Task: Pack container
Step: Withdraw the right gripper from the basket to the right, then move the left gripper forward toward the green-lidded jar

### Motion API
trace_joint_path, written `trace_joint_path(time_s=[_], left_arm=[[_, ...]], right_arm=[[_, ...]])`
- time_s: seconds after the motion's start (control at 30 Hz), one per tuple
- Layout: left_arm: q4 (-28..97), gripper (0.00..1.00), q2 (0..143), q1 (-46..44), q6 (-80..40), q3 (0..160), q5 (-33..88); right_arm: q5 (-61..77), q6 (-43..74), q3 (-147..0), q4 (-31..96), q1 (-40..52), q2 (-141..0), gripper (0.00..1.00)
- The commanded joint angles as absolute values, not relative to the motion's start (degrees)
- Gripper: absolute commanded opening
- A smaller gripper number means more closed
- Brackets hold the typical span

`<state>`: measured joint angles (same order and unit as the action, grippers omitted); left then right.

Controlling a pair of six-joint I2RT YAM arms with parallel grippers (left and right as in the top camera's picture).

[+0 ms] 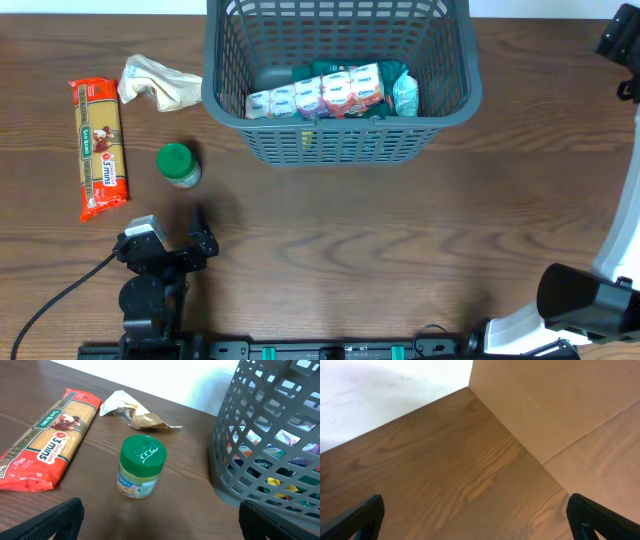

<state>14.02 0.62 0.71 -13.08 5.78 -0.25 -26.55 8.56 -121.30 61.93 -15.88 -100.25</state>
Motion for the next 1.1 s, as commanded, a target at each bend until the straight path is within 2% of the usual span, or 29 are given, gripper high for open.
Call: trace_joint_path(time_s=[0.0, 0.4, 0.53, 0.7, 0.83, 1.07], left_arm=[[14.46, 0.99, 0.27, 0.99, -12.10, 4.43, -0.71], [13.32, 0.99, 0.27, 0.99, -11.90, 4.43, -2.00], [13.43, 0.99, 0.27, 0.95, -11.97, 4.56, 1.06], [19.59, 0.99, 2.61, 0.95, -12.14, 12.53, -3.07], [27.51, 0.98, 12.23, 0.95, -10.72, 26.41, -11.22], [36.84, 0.99, 39.90, 0.95, -7.11, 52.62, -11.53]], right_arm=[[-26.09, 9.39, -121.91, 62.04, -16.25, -99.74, 0.99], [-26.09, 9.39, -121.91, 62.70, -16.25, -99.74, 0.99], [-26.09, 9.37, -121.91, 62.70, -16.25, -99.74, 0.99], [-26.09, 9.37, -121.91, 62.70, -16.25, -99.74, 0.99], [-26.09, 9.39, -121.91, 62.70, -16.25, -99.74, 0.99], [-26.09, 9.39, -121.91, 62.70, -16.25, -99.74, 0.99]])
